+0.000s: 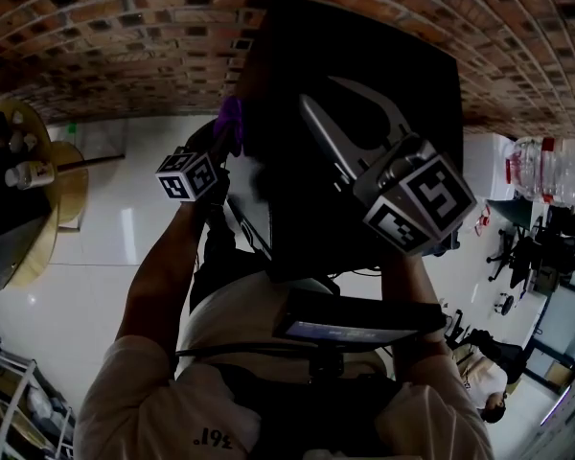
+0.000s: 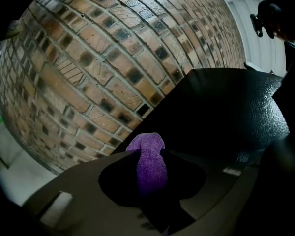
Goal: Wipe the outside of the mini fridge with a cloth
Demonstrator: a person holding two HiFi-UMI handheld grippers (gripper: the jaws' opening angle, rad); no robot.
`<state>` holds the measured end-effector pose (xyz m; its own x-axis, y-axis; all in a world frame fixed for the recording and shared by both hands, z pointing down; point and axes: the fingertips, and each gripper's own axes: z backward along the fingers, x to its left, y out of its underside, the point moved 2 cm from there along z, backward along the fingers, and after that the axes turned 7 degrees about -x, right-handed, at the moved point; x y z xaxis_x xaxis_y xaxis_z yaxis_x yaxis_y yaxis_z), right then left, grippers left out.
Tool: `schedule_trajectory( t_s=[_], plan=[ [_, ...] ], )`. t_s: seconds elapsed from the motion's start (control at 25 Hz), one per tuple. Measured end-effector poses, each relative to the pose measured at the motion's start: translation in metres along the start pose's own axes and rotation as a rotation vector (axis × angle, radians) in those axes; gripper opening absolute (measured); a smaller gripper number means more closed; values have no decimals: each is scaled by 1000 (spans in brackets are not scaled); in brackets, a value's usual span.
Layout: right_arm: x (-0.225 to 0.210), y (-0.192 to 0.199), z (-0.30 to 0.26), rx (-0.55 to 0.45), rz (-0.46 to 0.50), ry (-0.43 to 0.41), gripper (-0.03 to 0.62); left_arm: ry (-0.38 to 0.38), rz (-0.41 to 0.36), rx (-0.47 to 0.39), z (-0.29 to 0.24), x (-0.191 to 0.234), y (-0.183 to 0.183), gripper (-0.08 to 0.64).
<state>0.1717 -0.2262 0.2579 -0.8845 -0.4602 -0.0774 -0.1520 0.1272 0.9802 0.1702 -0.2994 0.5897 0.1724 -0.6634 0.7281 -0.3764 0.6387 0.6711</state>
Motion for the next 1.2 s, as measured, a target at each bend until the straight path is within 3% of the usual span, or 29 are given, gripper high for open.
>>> schedule_trajectory(
  t_s=[0.16, 0.44, 1.0, 1.2],
  plan=[
    [0, 0, 0, 2, 1, 0, 94, -28, 17, 16, -3, 15, 16, 105],
    [-5, 2, 2, -9, 7, 10, 94, -99, -66, 108, -6, 46, 38, 104],
    [-4, 3, 1, -3, -5, 14, 94, -126, -74, 219, -12, 65, 59, 104],
    [-5, 2, 2, -4, -3, 12, 94, -142, -72, 195, -8, 62, 49, 104]
  ],
)
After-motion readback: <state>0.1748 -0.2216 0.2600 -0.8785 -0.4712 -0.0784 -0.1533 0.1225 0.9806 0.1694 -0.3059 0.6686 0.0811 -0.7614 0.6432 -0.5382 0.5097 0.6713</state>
